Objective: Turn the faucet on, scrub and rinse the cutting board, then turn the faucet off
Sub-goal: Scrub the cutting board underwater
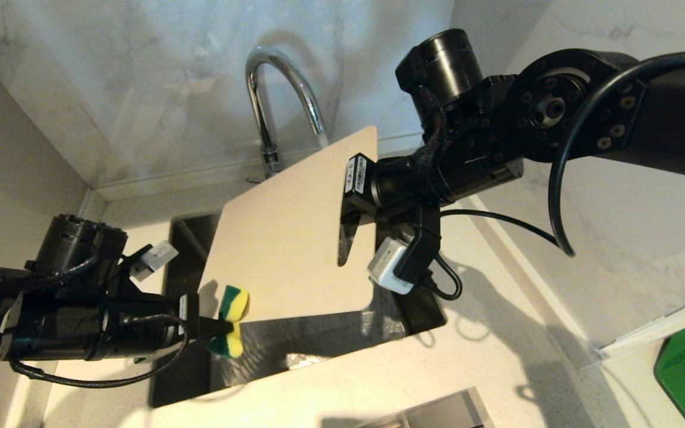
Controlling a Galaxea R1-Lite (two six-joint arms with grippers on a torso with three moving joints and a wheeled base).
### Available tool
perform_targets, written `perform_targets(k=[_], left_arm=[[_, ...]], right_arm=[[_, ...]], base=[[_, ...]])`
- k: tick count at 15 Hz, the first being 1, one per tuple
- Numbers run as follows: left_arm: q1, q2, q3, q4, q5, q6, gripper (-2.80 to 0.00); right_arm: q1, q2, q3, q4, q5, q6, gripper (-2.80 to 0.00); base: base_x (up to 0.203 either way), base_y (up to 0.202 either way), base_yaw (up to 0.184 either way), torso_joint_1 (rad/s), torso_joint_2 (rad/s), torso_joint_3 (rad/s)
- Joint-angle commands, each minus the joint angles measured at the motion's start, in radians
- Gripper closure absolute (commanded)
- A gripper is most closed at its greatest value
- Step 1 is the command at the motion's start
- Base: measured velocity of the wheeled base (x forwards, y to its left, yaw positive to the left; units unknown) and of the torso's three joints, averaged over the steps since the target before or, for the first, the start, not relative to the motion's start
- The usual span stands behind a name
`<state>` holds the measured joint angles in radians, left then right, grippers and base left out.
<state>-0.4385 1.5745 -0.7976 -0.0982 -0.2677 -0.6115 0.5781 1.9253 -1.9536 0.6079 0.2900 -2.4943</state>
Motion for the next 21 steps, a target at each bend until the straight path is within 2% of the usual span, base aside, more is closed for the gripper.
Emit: perform_targets(k=[1,4,7,9,11,14,17,19,21], left_arm=[[0.116,0.005,0.019,-0.007,-0.046,0.022,0.0],[0.266,0.015,0.026,-0.009,-0.113,0.073,0.0],[0.391,0.04,0.039,-0.008,-0.164,0.163,0.0],[0.427,0.069,0.081,-0.01,-0.18,0.225,0.0],[0.456,0.094,0.114,-0.034,-0.191,0.247,0.0],[0.527,0.11,0.12,-0.083,-0.207,0.249,0.0],[0.588,0.074,0.025,-0.064,-0.266,0.24,0.0],[0.591,0.04,-0.082,0.027,-0.279,0.217,0.0],[0.569,0.012,-0.213,0.133,-0.307,0.161,0.0]], right_arm=[[0.0,-0.009,0.004,0.004,0.003,-0.015,0.0],[0.0,-0.011,0.01,0.004,0.003,-0.015,0.0],[0.0,-0.014,0.009,0.004,0.003,-0.015,0.0],[0.0,-0.017,0.004,0.004,0.003,-0.014,0.0],[-0.001,-0.02,0.005,0.004,0.003,-0.014,0.0],[-0.006,-0.025,0.013,0.004,0.003,-0.014,0.0],[-0.027,-0.027,0.04,0.004,0.003,-0.017,0.0],[-0.062,-0.025,0.057,0.003,0.004,-0.019,0.0],[-0.089,-0.005,0.049,-0.013,0.004,-0.022,0.0]], base=[[0.0,0.0,0.0,0.0,0.0,0.0],[0.0,0.0,0.0,0.0,0.0,0.0],[0.0,0.0,0.0,0.0,0.0,0.0],[0.0,0.0,0.0,0.0,0.0,0.0],[0.0,0.0,0.0,0.0,0.0,0.0],[0.0,0.0,0.0,0.0,0.0,0.0],[0.0,0.0,0.0,0.0,0.0,0.0],[0.0,0.0,0.0,0.0,0.0,0.0],[0.0,0.0,0.0,0.0,0.0,0.0]])
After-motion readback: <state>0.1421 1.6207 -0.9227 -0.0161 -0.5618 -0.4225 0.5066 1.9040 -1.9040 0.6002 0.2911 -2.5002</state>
